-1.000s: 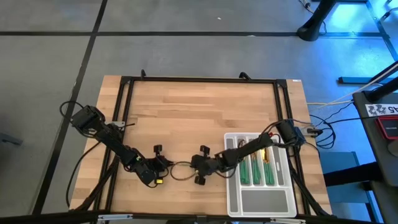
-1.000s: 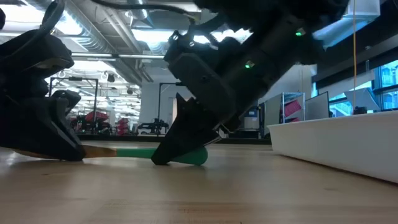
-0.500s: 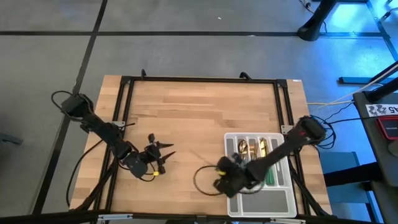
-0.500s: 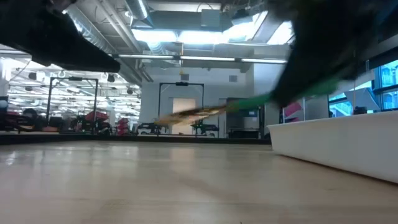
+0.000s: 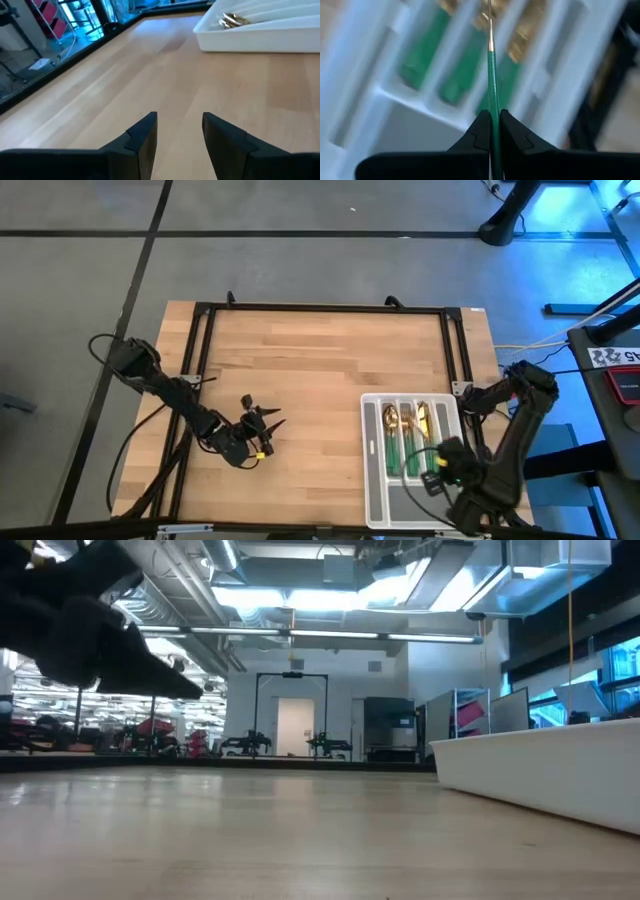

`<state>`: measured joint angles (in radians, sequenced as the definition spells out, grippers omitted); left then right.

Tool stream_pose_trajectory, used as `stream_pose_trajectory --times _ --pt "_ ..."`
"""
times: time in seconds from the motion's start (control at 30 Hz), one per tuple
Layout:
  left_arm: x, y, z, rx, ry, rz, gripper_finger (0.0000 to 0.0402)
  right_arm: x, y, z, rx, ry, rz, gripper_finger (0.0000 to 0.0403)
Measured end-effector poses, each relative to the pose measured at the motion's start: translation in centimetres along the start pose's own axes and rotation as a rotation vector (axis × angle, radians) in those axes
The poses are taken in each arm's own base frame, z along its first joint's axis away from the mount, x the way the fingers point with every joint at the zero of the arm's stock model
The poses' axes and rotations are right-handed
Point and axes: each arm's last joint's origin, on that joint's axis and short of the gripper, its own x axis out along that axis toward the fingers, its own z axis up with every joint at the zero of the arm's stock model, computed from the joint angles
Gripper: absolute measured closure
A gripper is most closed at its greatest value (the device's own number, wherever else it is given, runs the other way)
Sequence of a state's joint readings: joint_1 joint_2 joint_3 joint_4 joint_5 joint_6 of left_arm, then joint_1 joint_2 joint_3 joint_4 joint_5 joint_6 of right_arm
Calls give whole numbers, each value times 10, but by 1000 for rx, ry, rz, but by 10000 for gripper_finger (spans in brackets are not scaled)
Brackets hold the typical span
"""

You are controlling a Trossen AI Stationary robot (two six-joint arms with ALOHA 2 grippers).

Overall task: Sort silverware
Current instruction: Put the green knife into the silverware rack

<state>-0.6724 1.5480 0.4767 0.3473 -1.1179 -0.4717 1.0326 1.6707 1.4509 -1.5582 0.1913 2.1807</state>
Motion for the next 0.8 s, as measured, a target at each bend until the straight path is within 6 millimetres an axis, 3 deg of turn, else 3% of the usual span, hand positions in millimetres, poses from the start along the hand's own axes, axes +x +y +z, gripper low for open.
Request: stream_pose_trajectory --times 0.1,0.23,0.5,0.67,0.8 --pt "3 -2 -6 -3 11 10 254 -2 -13 -18 47 48 -40 389" --pt "7 -2 -11 -15 21 23 254 10 -13 -27 53 103 -36 389" --pt "7 -2 -11 -32 20 24 254 44 -11 -1 118 96 -269 389" --pt "7 -3 -10 -38 18 24 254 57 -9 6 71 59 -275 389" --pt "8 -3 -9 -50 13 23 254 74 -2 10 -4 142 -253 381"
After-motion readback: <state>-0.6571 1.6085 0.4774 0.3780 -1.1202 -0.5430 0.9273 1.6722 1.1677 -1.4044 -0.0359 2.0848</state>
